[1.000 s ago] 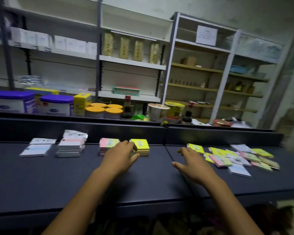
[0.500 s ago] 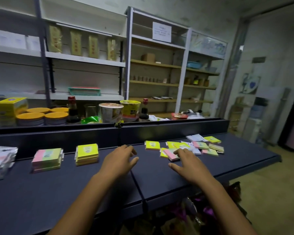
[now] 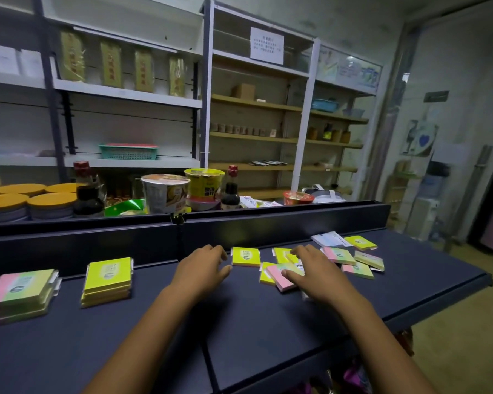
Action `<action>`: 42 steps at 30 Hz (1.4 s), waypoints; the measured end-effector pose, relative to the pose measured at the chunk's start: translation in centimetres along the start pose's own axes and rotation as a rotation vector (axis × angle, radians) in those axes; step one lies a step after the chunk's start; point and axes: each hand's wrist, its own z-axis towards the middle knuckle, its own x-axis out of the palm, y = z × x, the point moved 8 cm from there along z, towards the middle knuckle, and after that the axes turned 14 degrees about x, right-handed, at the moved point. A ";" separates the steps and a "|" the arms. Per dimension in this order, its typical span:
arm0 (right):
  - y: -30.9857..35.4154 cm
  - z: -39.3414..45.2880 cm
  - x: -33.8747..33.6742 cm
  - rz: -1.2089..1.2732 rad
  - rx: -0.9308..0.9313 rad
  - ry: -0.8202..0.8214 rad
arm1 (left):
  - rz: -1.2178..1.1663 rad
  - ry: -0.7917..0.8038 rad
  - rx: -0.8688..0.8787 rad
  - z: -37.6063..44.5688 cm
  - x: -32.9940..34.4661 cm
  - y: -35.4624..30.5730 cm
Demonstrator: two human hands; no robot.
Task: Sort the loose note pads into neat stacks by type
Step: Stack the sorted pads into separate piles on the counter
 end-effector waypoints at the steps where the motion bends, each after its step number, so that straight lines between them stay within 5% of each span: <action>1: -0.4 0.6 0.0 0.000 -0.001 -0.003 | 0.009 0.015 -0.015 0.6 0.5 0.0; 11: -4.3 7.8 1.7 0.027 -0.125 0.038 | 0.019 0.045 -0.251 6.4 5.6 -0.2; 22: -6.4 13.1 2.7 0.088 -0.233 0.062 | 0.071 -0.130 -0.455 8.2 8.5 0.2; 37: -8.0 13.3 3.0 0.171 -0.279 0.089 | -0.586 -0.608 -0.486 7.9 7.5 1.1; 42: -6.6 12.6 3.2 0.219 -0.339 0.135 | -1.006 -0.780 -0.451 7.3 7.3 0.7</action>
